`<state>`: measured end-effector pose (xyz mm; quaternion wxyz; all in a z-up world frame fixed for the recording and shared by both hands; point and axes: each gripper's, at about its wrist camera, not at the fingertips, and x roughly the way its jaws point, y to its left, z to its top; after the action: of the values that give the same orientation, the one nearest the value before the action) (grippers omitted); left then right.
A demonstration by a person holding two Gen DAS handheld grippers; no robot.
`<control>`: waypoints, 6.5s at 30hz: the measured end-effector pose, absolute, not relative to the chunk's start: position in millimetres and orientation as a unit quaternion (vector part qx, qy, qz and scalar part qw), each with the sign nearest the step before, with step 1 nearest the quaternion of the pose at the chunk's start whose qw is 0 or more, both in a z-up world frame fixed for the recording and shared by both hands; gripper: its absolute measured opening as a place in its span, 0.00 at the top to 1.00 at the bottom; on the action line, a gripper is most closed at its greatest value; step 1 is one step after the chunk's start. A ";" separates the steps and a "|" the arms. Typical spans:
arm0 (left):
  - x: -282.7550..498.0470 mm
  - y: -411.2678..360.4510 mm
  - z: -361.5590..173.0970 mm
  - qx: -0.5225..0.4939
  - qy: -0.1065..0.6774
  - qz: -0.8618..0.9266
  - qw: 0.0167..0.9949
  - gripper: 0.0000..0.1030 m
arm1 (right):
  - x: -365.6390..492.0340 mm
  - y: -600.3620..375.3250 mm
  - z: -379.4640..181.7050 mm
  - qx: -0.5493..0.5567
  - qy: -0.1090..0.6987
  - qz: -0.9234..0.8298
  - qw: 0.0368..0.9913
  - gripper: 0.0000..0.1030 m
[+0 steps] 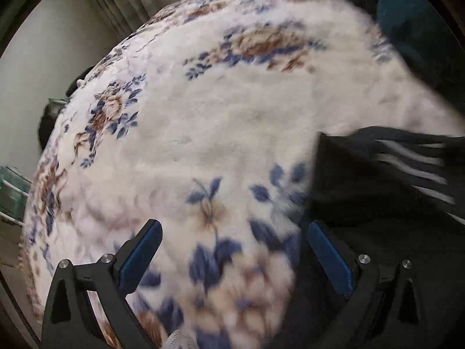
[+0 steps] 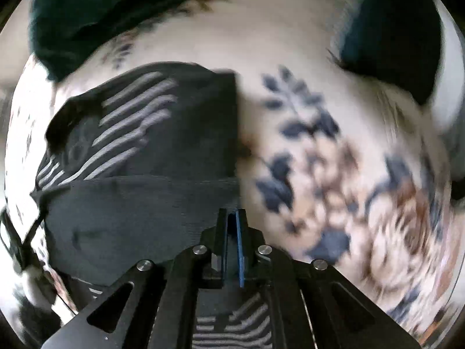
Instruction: Fold small clothes
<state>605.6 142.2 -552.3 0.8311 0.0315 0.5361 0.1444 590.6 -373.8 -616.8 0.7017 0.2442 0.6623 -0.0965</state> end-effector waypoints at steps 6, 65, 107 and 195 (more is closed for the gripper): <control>511.3 113.0 -526.8 0.009 0.553 0.092 0.828 0.00 | 532.2 -359.9 -604.8 0.279 0.637 -0.077 0.714 0.46; 223.8 -104.9 -492.0 -0.080 0.596 -0.006 0.799 0.96 | 630.1 -338.8 -579.2 0.221 0.678 0.109 0.693 0.85; 234.6 164.1 -551.6 -0.219 0.612 0.042 0.759 0.52 | 531.2 -17.8 -573.3 0.113 0.750 0.203 0.619 0.29; 188.7 171.0 -541.0 -0.136 0.629 -0.037 0.764 1.00 | 177.3 -74.8 -661.0 0.299 0.735 0.026 0.608 0.37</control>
<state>188.8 171.0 -541.0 0.7645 -0.1361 0.6290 -0.0373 177.3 -74.8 -661.0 0.6080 0.2989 0.7350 0.0262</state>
